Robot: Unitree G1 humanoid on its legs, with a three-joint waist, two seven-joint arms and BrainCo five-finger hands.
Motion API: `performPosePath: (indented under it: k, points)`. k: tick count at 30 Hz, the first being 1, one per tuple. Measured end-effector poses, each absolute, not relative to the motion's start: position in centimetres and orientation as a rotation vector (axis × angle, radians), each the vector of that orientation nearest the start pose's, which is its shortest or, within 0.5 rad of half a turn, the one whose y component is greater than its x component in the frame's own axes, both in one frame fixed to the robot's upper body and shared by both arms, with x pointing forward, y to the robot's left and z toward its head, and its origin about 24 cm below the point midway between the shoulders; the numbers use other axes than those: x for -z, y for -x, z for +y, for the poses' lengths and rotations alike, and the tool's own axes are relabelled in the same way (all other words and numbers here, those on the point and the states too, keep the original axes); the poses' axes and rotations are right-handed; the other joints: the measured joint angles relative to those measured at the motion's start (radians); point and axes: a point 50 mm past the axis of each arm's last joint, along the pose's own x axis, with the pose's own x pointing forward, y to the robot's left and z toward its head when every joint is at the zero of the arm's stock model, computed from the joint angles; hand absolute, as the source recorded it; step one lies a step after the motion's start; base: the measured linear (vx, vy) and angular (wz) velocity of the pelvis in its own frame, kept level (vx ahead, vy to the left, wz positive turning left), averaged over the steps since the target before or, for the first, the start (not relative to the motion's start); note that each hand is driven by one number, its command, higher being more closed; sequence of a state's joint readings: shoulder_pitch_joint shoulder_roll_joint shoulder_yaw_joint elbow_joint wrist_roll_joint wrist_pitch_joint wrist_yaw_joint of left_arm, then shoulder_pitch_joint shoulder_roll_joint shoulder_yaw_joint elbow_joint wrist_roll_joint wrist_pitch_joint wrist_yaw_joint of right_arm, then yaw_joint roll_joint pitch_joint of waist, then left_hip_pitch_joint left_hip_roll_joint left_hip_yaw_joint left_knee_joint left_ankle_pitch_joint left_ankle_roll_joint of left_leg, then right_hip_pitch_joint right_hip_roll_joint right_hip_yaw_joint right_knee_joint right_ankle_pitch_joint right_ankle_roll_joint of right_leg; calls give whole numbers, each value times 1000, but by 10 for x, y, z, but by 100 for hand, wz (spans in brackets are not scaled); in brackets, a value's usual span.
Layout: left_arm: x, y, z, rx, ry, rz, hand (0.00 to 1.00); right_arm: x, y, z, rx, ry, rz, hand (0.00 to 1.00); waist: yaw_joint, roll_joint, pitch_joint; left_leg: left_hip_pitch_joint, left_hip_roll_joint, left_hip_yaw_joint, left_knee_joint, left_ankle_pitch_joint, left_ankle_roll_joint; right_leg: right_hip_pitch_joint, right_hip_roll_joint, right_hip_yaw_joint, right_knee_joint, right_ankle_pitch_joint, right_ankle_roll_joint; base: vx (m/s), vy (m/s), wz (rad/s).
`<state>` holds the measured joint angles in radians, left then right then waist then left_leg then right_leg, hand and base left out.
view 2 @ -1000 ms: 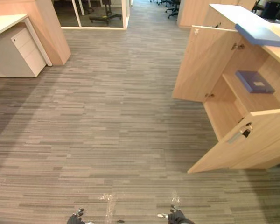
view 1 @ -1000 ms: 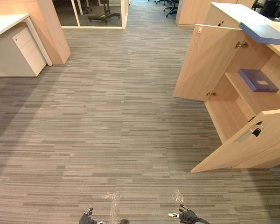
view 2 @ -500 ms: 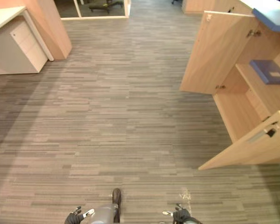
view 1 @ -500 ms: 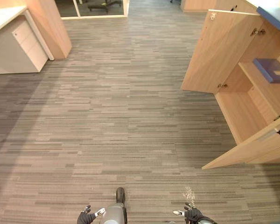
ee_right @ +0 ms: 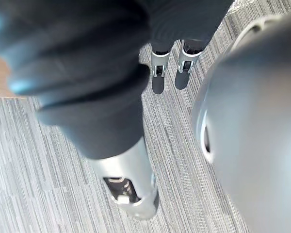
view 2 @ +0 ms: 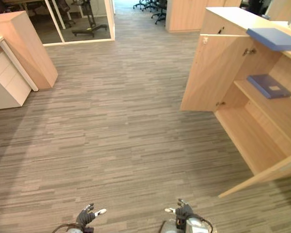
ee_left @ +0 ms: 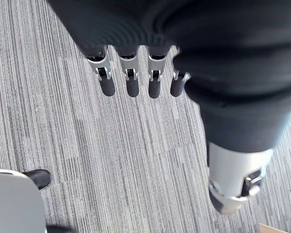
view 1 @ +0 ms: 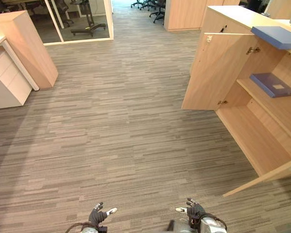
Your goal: Walk over to the cabinet, pick up the folder, carry it to the office cabinet, place the folder inside the office cabinet, then close the office cabinet door
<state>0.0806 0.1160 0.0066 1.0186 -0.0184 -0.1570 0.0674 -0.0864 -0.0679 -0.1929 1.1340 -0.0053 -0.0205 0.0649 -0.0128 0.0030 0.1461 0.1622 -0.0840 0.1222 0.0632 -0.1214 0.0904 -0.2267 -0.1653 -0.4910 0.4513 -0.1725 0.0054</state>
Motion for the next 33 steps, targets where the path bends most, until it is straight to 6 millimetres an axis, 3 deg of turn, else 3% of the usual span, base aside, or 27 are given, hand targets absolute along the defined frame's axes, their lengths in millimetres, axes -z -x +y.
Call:
performPosePath:
  k: [1, 3, 5, 7, 8, 9, 10, 11, 12, 13, 15, 17, 19, 20, 22, 23, 24, 25, 26, 27, 28, 29, 30, 32, 33]
  points:
    - [150, -117, 199, -155, -97, 930, 0, 152, -144, -188, 121, -77, 1024, 0, 2, -25, 12, 16, -18, -8, -9, -2, -1, -17, 5, -2, -79, 52, -27, 117, -90, 55]
    - [151, -118, 194, -165, -67, 938, 0, 156, -134, -188, 131, -86, 1057, 0, -2, -26, 16, 34, -3, -56, -19, -24, -21, 6, 36, -3, -135, 138, -83, 210, -132, 49]
    - [151, -118, 197, -184, -64, 940, 0, 156, -136, -185, 129, -95, 1051, 0, 1, -23, 15, 34, 38, -72, -6, -74, -44, 24, 72, -32, -141, 103, -109, 300, -187, 17]
    - [152, -112, 200, -198, -64, 960, 0, 158, -128, -187, 148, -107, 1066, 0, -5, -12, 7, 30, 91, -84, 61, -125, -69, 72, 119, -66, -166, 63, -102, 327, -230, 35]
    - [152, -111, 203, -215, -57, 961, 0, 159, -122, -189, 176, -132, 1073, 0, -8, -15, 6, -20, 114, -86, 219, -165, -122, 117, 148, -82, -200, 50, -108, 346, -247, 45]
    - [152, -111, 205, -231, -43, 957, 0, 160, -118, -189, 192, -149, 1080, 0, -7, -18, 4, -68, 129, -86, 340, -179, -148, 143, 162, -85, -224, 50, -109, 353, -245, 25]
    - [150, -112, 208, -274, -9, 943, 0, 162, -113, -190, 199, -151, 1090, 0, -1, -13, 2, -176, 166, -82, 620, -167, -200, 196, 194, -82, -273, 50, -111, 282, -185, -1]
    - [150, -112, 209, -297, 6, 938, 0, 162, -112, -191, 204, -151, 1091, 0, 3, -4, 4, -228, 192, -73, 749, -156, -221, 222, 212, -80, -288, 52, -113, 368, -188, -24]
    - [150, -106, 214, -341, 30, 942, 0, 162, -111, -191, 209, -152, 1094, 0, 8, 8, -2, -304, 248, -44, 934, -152, -219, 278, 243, -69, -319, 47, -116, 476, -147, -43]
    - [149, -105, 219, -379, 43, 934, 0, 162, -110, -191, 213, -154, 1094, 0, 12, 6, -3, -349, 284, -5, 1011, -156, -202, 326, 255, -44, -348, 44, -114, 399, -110, -49]
    - [149, -105, 220, -396, 46, 928, 0, 162, -111, -194, 222, -149, 1093, 0, 29, 2, -3, -410, 289, 22, 970, -169, -180, 366, 251, 4, -373, 44, -112, 363, -41, -71]
    - [148, -107, 221, -414, 54, 919, 0, 161, -115, -194, 218, -146, 1095, 0, 41, 1, 2, -458, 271, 8, 815, -180, -165, 390, 237, 50, -393, 44, -100, 445, 41, -78]
    - [147, -107, 223, -442, 60, 917, 0, 160, -119, -193, 211, -145, 1092, 0, 47, -2, 11, -478, 228, -91, 500, -159, -178, 426, 206, 95, -415, 34, -71, 328, 69, -54]
    - [147, -107, 223, -446, 63, 917, 0, 160, -119, -193, 209, -144, 1092, 0, 47, -2, 12, -479, 222, -119, 429, -139, -178, 435, 199, 103, -416, 28, -62, 341, 125, -37]
    - [149, -101, 223, -464, 67, 932, 0, 161, -119, -192, 202, -137, 1096, 0, 49, 4, 8, -467, 220, -208, 190, -64, -193, 466, 187, 130, -427, 11, -30, 387, 212, -41]
    - [151, -94, 222, -470, 68, 951, 0, 161, -118, -191, 202, -137, 1098, 0, 58, 14, -1, -455, 237, -260, 85, -27, -226, 482, 182, 166, -425, -11, 6, 379, 269, -56]
    - [153, -90, 221, -473, 70, 967, 0, 161, -117, -191, 202, -138, 1100, 0, 59, 20, -6, -455, 236, -276, 80, -11, -223, 490, 177, 182, -423, -21, 22, 526, 404, -85]
    - [155, -81, 221, -483, 77, 997, 0, 161, -117, -191, 204, -139, 1101, 0, 63, 22, -18, -457, 218, -300, 105, 70, -218, 494, 149, 220, -403, -44, 59, 512, 419, -103]
    - [157, -72, 223, -495, 76, 1021, 0, 162, -117, -190, 201, -142, 1101, 0, 76, 4, -29, -454, 180, -277, 152, 145, -201, 487, 91, 264, -376, -67, 96, 527, 441, -113]
    - [158, -68, 223, -503, 83, 1032, 0, 162, -116, -190, 204, -143, 1102, 0, 84, 4, -34, -450, 173, -253, 167, 181, -199, 480, 66, 287, -352, -73, 109, 509, 467, -129]
    - [159, -65, 224, -505, 81, 1048, 0, 162, -115, -189, 208, -151, 1103, 0, 93, -11, -41, -440, 145, -179, 199, 184, -178, 434, -4, 331, -265, -82, 128, 388, 381, -100]
    - [160, -64, 223, -505, 80, 1053, 0, 162, -115, -189, 209, -157, 1102, 0, 92, -10, -47, -429, 133, -151, 200, 170, -158, 400, -34, 334, -209, -74, 142, 438, 459, -114]
    - [160, -64, 223, -504, 81, 1056, 0, 163, -114, -187, 209, -172, 1105, 0, 95, -9, -51, -390, 109, -91, 192, 147, -124, 343, -94, 325, -87, -50, 124, 378, 422, -103]
    - [161, -62, 221, -501, 84, 1062, 0, 164, -110, -186, 234, -206, 1114, 0, 92, 0, -56, -310, 84, -17, 150, 123, -85, 307, -188, 210, 38, 6, 32, 342, 427, -104]
    - [161, -61, 220, -486, 81, 1066, 0, 164, -110, -186, 240, -210, 1111, 0, 84, 7, -61, -231, 65, 33, 98, 111, -59, 293, -275, 18, 138, 39, -40, 222, 338, -82]
